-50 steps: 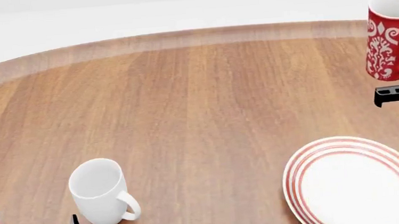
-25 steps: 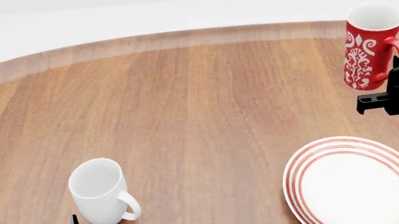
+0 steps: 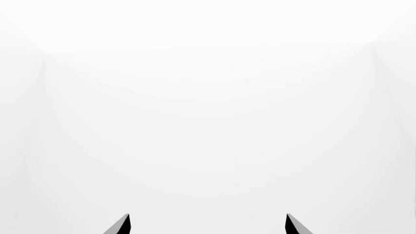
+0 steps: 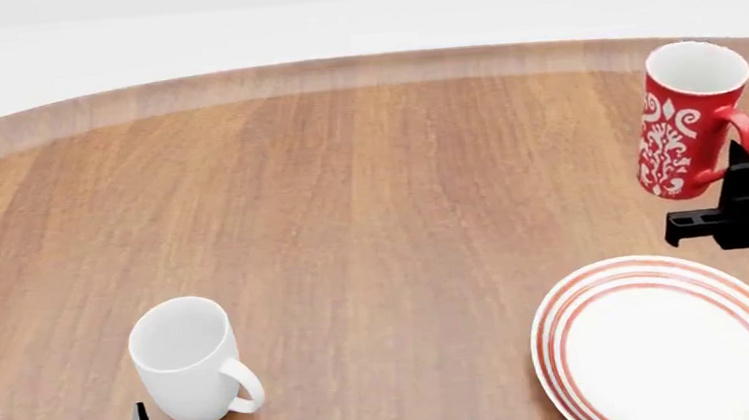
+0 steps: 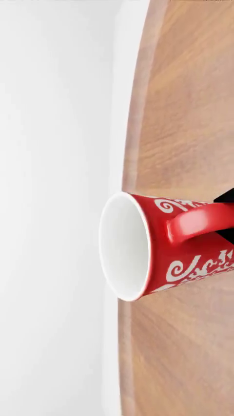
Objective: Pick up the red mug and put it on the plate
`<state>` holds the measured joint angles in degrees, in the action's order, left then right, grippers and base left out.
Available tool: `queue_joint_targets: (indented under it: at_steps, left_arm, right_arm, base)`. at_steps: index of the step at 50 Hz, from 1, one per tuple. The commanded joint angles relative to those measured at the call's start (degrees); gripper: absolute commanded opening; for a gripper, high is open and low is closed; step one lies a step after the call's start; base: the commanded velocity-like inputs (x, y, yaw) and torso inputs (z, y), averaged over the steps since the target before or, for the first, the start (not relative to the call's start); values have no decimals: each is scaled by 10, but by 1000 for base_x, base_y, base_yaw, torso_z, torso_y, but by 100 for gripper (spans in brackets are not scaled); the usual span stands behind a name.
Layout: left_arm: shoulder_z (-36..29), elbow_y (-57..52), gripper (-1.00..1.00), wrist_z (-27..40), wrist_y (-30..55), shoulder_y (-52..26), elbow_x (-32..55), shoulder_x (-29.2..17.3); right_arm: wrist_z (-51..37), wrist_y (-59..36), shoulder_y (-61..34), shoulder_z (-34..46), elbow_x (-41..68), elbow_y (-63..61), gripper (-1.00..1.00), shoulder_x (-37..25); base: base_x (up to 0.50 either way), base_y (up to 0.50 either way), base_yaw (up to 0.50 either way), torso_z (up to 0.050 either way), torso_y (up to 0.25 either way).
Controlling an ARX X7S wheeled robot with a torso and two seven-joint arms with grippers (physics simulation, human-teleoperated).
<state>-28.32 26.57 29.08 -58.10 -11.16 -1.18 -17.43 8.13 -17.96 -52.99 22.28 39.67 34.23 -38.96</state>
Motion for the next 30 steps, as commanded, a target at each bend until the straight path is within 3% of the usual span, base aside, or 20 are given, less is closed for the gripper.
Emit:
queue_joint_targets:
  at_steps: [1, 16, 19, 30]
  left_arm:
    - [-2, 1, 100, 1, -2, -1, -2, -1]
    - [-6, 4, 100, 7, -8, -4, -6, -3]
    - [-7, 4, 100, 7, -7, -4, -4, -3]
    - [-10, 4, 100, 10, -7, -5, -4, -5]
  right_arm:
    - [2, 21, 12, 0, -14, 8, -100, 4]
    - [-18, 34, 20, -8, -18, 26, -100, 7]
    - [-23, 19, 22, 0, -21, -42, -100, -14]
    - [-24, 18, 22, -1, -20, -44, -100, -14]
  base:
    - [0, 0, 0, 0, 0]
    - [0, 0, 0, 0, 0]
    - [0, 0, 0, 0, 0]
    - [0, 0, 0, 1, 1]
